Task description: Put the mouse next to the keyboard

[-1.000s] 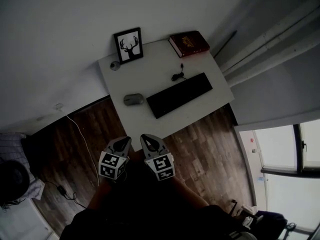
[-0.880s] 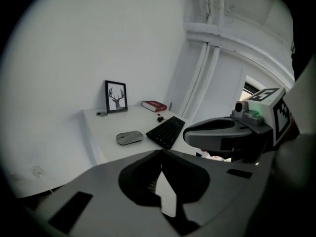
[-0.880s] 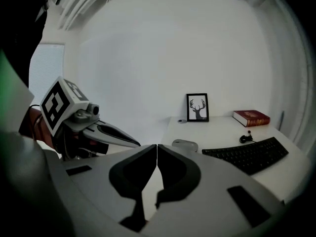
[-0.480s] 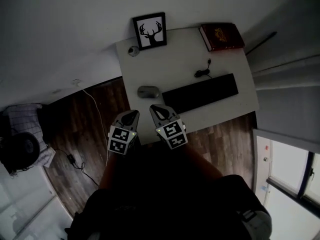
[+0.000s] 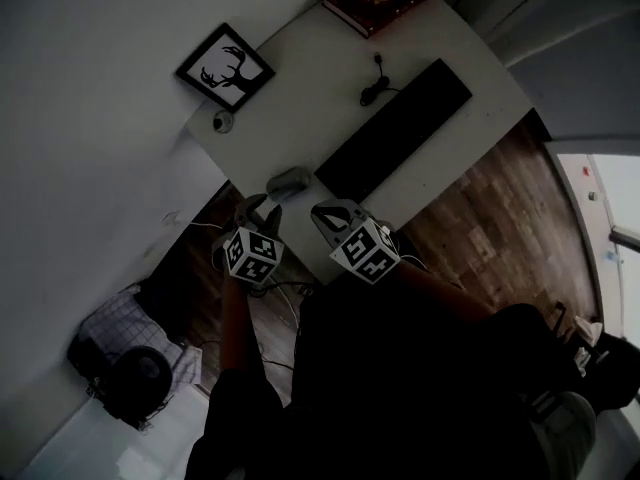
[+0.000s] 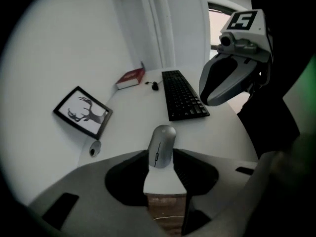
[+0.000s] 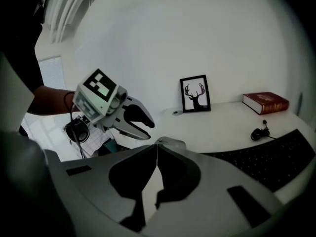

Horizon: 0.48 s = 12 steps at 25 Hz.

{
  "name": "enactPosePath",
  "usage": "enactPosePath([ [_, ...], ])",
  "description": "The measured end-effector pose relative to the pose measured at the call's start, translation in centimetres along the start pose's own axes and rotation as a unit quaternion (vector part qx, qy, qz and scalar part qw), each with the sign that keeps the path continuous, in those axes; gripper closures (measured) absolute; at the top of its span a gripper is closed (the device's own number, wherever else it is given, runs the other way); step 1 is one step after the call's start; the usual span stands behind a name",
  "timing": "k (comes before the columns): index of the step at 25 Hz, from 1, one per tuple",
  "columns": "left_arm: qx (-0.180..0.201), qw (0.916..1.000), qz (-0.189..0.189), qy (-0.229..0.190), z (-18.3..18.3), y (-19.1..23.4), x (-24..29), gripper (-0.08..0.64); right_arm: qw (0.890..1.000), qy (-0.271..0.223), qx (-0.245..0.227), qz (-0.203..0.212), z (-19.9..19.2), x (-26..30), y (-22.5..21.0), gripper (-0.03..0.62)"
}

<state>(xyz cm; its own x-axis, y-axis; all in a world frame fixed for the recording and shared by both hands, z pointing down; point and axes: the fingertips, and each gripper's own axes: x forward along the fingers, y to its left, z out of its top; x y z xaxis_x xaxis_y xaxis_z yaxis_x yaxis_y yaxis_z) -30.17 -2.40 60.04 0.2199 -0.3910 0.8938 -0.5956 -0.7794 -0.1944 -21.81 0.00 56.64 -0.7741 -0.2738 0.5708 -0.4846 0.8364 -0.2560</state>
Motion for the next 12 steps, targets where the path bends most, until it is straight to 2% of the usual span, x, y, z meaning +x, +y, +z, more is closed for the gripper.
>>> enactPosePath([
  [1, 0.028, 0.9992, -0.024, 0.017, -0.1, 0.0, 1.0, 0.375, 1.0, 0.001, 0.008, -0.006, -0.3, -0.3, -0.4, 0.571],
  [2, 0.055, 0.9969, -0.046, 0.033, -0.2, -0.1, 2.1, 0.338, 1.0, 0.001, 0.015, -0.012, -0.6, -0.6, -0.7, 0.571],
  [5, 0.108, 0.9893, -0.075, 0.062, -0.2, 0.3, 4.6, 0.293, 0.999, 0.004, 0.035, -0.029, -1.5, -1.4, -1.8, 0.571],
  [7, 0.114, 0.9856, -0.099, 0.076, -0.2, 0.3, 5.9, 0.278, 0.998, 0.005, 0.047, -0.038, -1.9, -1.9, -2.5, 0.571],
  [9, 0.114, 0.9794, -0.138, 0.094, -0.4, -0.5, 7.2, 0.235, 0.997, 0.003, 0.057, -0.044, -2.2, -2.2, -3.1, 0.571],
  [12, 0.115, 0.9701, -0.177, 0.119, -0.5, -1.0, 8.2, 0.236, 0.997, 0.002, 0.067, -0.046, -2.5, -2.3, -3.5, 0.571],
])
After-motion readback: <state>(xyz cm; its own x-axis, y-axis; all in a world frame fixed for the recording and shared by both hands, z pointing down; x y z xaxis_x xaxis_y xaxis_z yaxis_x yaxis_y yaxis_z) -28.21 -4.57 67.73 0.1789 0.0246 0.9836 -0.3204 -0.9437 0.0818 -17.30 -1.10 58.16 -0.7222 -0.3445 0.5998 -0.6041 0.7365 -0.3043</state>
